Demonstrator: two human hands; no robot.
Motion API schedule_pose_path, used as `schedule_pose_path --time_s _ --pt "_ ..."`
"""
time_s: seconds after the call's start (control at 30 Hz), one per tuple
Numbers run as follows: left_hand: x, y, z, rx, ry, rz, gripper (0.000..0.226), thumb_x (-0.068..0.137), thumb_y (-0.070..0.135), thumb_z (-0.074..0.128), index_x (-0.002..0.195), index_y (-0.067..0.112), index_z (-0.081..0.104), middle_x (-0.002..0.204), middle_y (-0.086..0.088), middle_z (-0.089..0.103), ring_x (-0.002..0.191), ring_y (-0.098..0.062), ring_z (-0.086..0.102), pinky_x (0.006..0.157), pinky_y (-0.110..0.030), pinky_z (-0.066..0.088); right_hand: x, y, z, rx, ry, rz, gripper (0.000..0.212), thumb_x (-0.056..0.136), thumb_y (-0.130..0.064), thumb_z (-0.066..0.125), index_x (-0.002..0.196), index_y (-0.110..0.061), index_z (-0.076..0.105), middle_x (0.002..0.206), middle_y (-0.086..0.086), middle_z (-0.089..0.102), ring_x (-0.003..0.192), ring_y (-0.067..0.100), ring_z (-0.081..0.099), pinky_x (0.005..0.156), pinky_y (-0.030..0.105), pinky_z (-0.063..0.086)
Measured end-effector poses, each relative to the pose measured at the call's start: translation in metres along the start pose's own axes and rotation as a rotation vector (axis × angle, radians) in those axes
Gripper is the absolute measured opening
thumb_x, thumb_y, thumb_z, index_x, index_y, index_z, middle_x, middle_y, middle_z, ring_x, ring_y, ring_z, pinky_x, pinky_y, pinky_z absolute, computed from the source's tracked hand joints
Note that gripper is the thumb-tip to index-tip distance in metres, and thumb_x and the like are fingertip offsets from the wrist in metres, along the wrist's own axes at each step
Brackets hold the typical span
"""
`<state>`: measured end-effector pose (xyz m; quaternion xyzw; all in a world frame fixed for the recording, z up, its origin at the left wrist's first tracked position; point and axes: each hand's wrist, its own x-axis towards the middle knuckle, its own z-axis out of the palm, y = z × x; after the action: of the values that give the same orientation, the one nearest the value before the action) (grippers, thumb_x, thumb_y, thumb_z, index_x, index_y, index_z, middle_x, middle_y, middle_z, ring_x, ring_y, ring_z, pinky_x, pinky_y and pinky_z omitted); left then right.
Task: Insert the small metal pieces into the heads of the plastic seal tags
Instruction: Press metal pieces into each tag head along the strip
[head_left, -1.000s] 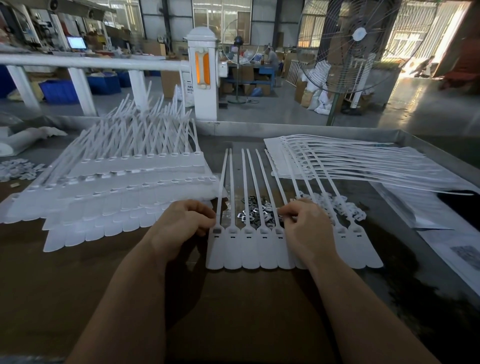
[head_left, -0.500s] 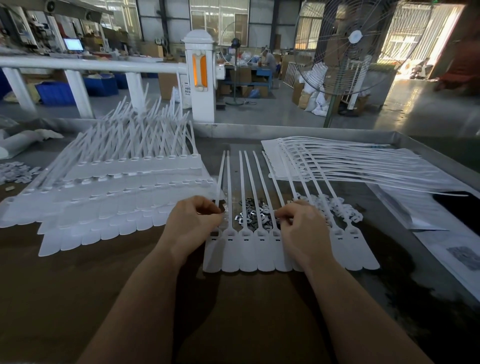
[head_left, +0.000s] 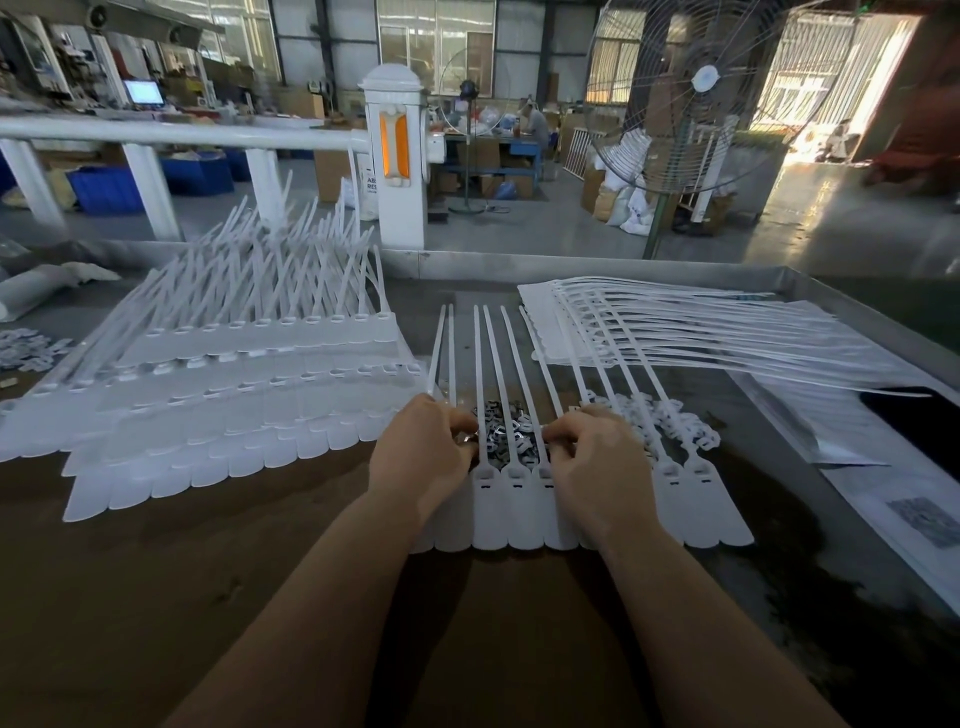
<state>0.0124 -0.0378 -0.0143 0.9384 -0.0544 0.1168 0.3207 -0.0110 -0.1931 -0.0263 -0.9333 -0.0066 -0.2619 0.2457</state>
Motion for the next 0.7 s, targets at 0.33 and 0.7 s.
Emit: schedule_pose_path --time_s 0.33,0.7 --pt "-0.003 -0.003 0.001 -0.065 0.042 0.011 0.013 0.084 0.014 0.065 0.089 0.022 0.074 0.072 0.023 0.039 0.062 0.001 0.042 0.064 -0.016 0.035 -0.001 0.000 0.001 -0.004 0.003 -0.020 0.017 0.088 -0.009 0.056 0.096 -0.012 0.071 0.103 0.002 0.064 0.103 0.011 0.051 0.079 0.004 0.022" --pt "-0.006 -0.010 -0.004 -0.308 0.100 -0.059 0.012 0.084 0.013 0.065 0.080 0.024 0.061 0.077 0.013 0.059 0.072 0.001 0.054 0.061 -0.011 0.039 -0.001 -0.001 -0.001 0.010 -0.009 -0.026 0.017 0.087 -0.007 0.056 0.095 -0.009 0.071 0.102 0.005 0.065 0.105 0.014 0.051 0.075 -0.012 0.014"
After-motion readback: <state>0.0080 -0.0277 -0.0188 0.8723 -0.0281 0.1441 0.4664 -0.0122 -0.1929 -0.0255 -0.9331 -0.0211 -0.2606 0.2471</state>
